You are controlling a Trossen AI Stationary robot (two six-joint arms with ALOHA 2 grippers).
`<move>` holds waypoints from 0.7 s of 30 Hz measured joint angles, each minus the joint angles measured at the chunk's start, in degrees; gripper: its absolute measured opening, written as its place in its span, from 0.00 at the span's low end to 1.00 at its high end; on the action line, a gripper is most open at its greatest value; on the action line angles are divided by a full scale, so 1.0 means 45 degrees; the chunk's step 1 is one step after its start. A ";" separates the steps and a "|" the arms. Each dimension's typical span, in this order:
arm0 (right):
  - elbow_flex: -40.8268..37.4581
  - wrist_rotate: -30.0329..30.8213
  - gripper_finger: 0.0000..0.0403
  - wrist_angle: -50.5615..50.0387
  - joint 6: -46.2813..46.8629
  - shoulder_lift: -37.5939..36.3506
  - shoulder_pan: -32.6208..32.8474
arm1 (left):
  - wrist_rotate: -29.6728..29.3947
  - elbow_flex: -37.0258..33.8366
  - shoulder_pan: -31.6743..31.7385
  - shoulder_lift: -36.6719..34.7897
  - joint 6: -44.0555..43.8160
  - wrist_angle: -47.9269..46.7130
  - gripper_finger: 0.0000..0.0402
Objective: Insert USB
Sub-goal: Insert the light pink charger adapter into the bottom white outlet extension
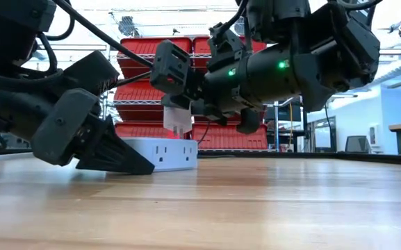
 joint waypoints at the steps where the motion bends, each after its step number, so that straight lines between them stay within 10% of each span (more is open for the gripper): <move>1: 0.0004 0.0016 0.40 -0.0017 -0.0009 0.0024 0.0000 | 0.0000 0.0000 0.0029 -0.0002 0.0000 0.0004 0.00; 21: 0.1229 0.0335 0.40 0.1268 -0.3124 0.1236 -0.0054 | -0.0029 0.0000 0.0079 0.0000 -0.0001 -0.0050 0.00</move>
